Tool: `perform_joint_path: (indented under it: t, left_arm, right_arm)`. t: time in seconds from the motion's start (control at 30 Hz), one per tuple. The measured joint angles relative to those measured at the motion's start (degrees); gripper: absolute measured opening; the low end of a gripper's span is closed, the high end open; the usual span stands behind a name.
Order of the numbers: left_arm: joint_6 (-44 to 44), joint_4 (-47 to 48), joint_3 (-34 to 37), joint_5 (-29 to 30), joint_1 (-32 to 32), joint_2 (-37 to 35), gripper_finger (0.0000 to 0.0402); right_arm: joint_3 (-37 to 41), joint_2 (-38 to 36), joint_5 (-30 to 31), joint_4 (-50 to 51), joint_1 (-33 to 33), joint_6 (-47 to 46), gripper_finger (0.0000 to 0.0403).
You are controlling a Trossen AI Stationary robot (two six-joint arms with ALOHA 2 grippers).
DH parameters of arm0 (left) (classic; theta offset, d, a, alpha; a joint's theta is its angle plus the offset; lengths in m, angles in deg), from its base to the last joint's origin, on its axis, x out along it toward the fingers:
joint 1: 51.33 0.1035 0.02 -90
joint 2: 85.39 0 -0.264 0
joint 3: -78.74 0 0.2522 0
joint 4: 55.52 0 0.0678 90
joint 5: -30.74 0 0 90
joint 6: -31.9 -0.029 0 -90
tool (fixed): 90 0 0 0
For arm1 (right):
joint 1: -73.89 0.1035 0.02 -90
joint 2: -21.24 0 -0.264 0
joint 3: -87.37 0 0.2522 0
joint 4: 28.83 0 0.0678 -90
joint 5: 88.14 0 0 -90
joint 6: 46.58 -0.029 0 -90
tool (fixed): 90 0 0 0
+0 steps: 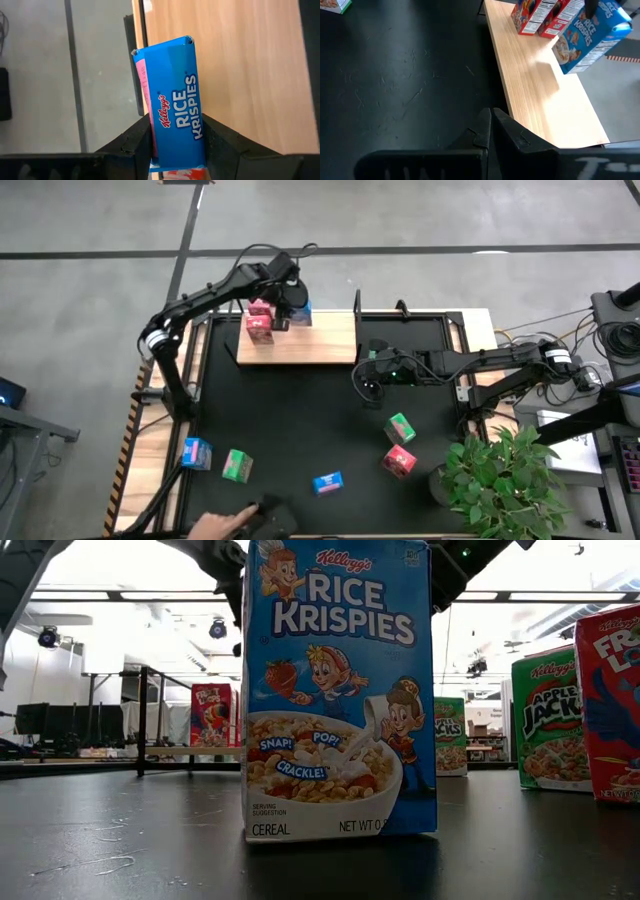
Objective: Stack cereal on shelf
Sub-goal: Put the top blue cereal box on the shelf
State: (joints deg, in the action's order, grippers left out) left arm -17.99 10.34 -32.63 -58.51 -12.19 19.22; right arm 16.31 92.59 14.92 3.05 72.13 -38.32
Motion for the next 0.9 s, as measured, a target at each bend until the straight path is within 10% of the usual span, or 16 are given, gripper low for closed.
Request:
perform_joint_path:
  t: [0.9]
  left_arm:
    - [0.0,1.9,-2.9,0.1,0.6,3.1,0.019]
  right_arm:
    - [0.0,0.0,0.0,0.1,0.0,-0.3,0.0009]
